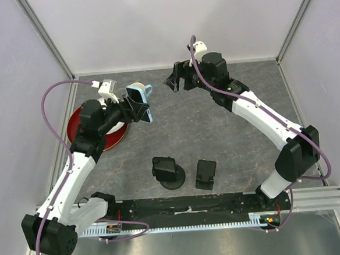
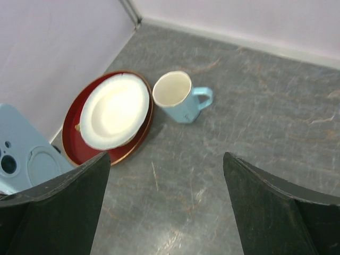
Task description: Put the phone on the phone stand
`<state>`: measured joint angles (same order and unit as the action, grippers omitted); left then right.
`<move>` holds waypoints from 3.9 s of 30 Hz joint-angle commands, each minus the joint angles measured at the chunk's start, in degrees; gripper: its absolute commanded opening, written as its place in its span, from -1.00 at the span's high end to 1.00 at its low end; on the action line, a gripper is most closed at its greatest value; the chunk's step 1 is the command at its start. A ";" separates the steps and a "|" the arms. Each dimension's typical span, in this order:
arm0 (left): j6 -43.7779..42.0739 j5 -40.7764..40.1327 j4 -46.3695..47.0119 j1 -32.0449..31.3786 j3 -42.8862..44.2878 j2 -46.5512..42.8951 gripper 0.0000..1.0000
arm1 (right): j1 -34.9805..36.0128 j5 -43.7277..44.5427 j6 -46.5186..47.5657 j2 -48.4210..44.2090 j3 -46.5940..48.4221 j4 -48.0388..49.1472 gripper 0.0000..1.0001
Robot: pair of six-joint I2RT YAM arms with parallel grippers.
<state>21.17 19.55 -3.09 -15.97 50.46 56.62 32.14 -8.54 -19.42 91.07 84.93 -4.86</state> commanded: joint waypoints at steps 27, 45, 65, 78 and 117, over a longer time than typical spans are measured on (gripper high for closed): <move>-5.08 -2.94 1.16 -4.86 1.66 3.23 0.95 | 9.69 -7.64 2.10 0.25 3.32 1.17 -0.56; -5.88 -4.35 0.72 -5.48 1.84 2.88 0.95 | 11.80 -5.70 1.58 5.08 6.13 -1.20 0.08; -6.23 -4.26 -1.39 -6.27 3.16 3.23 0.72 | 13.12 2.02 1.93 2.11 -1.23 7.40 1.00; -4.91 -10.31 -1.13 -6.27 1.40 0.07 -0.36 | 7.16 21.01 5.36 -14.33 -19.17 18.93 1.00; -1.39 -4.44 0.27 -6.27 0.79 -6.44 -0.75 | -7.00 -33.12 13.81 -58.19 -38.60 -0.85 1.00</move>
<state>17.76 12.73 -5.04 -22.15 50.28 50.83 25.17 -34.39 -2.22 33.21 46.96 -5.87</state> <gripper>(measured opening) 0.832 0.120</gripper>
